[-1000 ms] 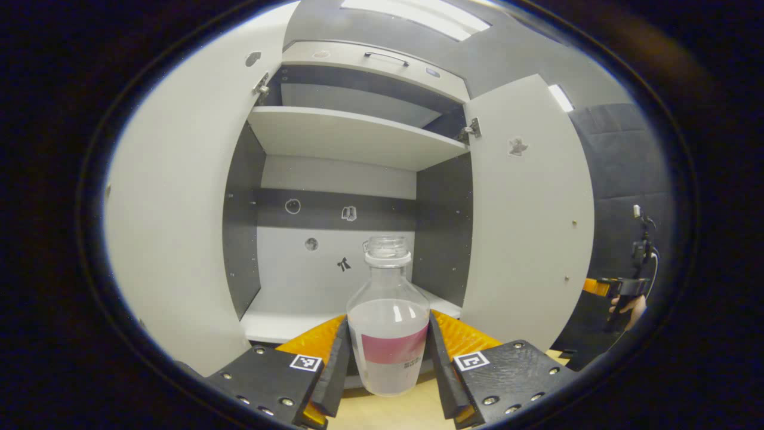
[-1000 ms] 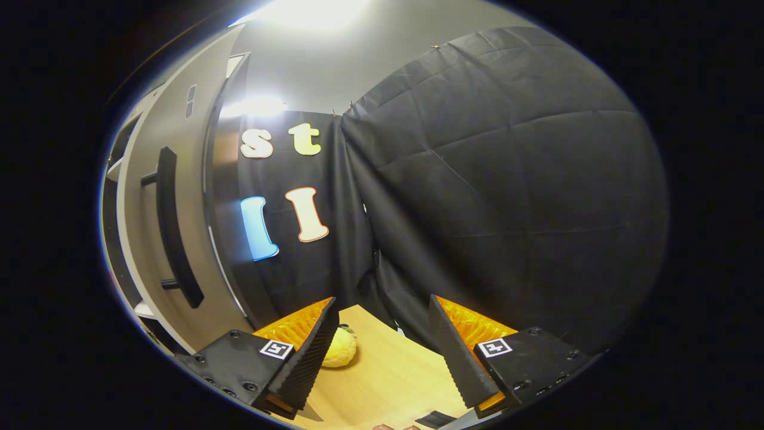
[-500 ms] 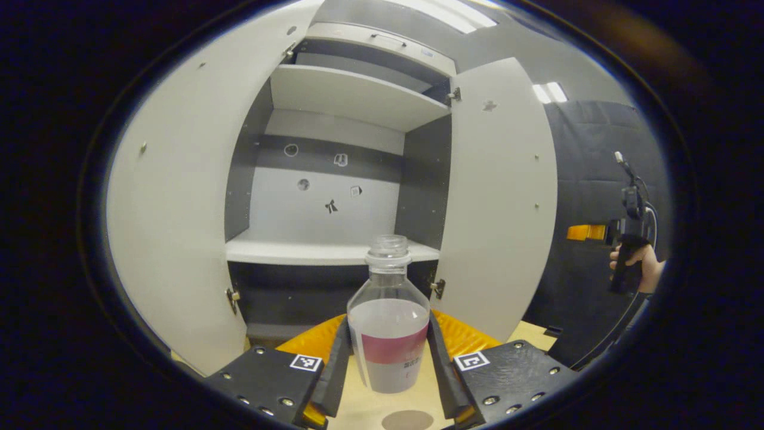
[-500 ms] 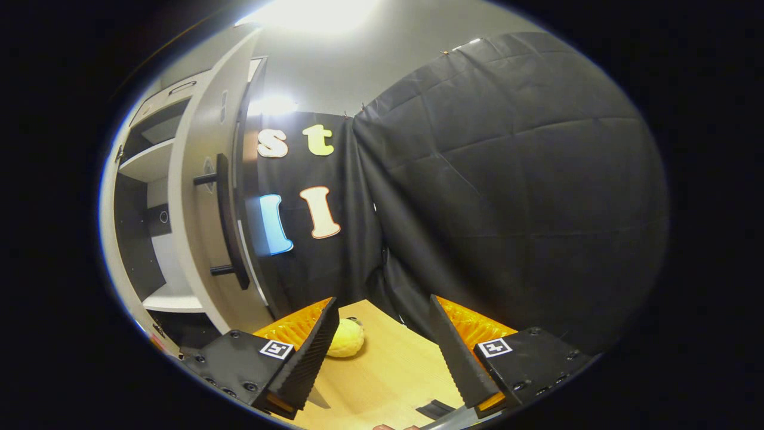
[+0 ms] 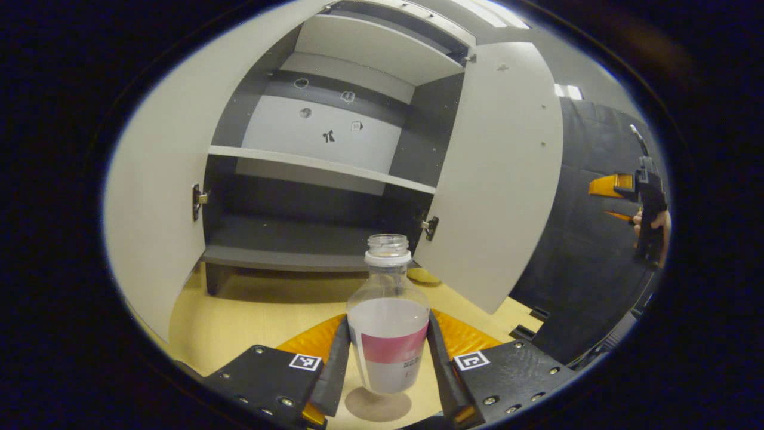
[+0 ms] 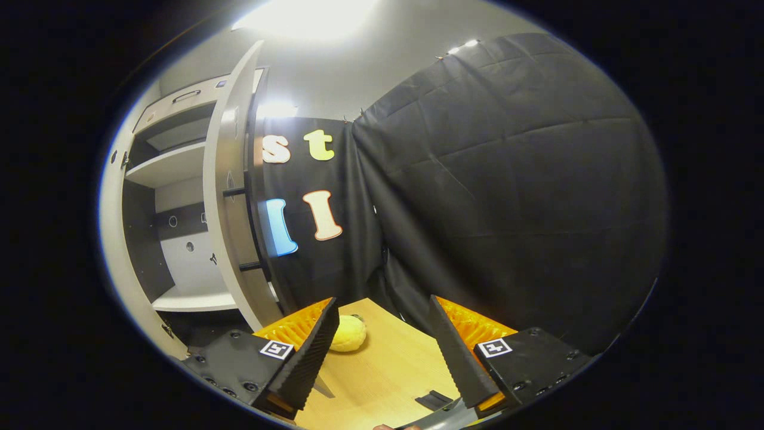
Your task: Grasp the bottle in the cabinet with the left hand and place it on the coaster, then close the right door with the right hand and the left door with the left hand.
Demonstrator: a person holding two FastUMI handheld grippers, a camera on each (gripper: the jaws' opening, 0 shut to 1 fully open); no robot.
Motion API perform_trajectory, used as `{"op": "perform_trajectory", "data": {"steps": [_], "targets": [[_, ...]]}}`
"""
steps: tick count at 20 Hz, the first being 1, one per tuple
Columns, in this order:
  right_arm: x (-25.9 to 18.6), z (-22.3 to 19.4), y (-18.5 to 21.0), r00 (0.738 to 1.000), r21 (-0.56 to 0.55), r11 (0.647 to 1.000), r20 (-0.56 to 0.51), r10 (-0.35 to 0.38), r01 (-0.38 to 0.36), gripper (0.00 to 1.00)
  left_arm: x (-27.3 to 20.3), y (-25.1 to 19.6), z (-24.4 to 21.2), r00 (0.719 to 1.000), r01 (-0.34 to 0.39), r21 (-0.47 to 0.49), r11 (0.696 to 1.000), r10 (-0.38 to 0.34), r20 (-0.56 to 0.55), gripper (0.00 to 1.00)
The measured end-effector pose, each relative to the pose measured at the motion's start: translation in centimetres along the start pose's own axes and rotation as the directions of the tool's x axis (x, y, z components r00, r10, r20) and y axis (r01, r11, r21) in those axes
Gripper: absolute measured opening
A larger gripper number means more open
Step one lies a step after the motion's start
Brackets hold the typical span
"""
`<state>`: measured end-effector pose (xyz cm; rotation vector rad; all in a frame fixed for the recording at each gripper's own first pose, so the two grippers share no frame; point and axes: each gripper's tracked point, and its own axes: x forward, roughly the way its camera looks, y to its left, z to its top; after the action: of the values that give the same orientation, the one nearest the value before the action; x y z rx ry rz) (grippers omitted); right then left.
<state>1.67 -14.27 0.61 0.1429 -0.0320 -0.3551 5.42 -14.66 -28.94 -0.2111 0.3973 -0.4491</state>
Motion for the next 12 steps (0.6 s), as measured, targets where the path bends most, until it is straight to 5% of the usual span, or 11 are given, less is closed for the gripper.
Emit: {"op": "perform_trajectory", "data": {"steps": [12], "targets": [[-1.3,-0.6,0.3,0.996,0.027,1.0,-0.09,0.005,-0.003,0.92,0.9,-0.2,-6.4,0.999,-0.009,0.134,0.991,0.015,-0.039,0.66]]}}
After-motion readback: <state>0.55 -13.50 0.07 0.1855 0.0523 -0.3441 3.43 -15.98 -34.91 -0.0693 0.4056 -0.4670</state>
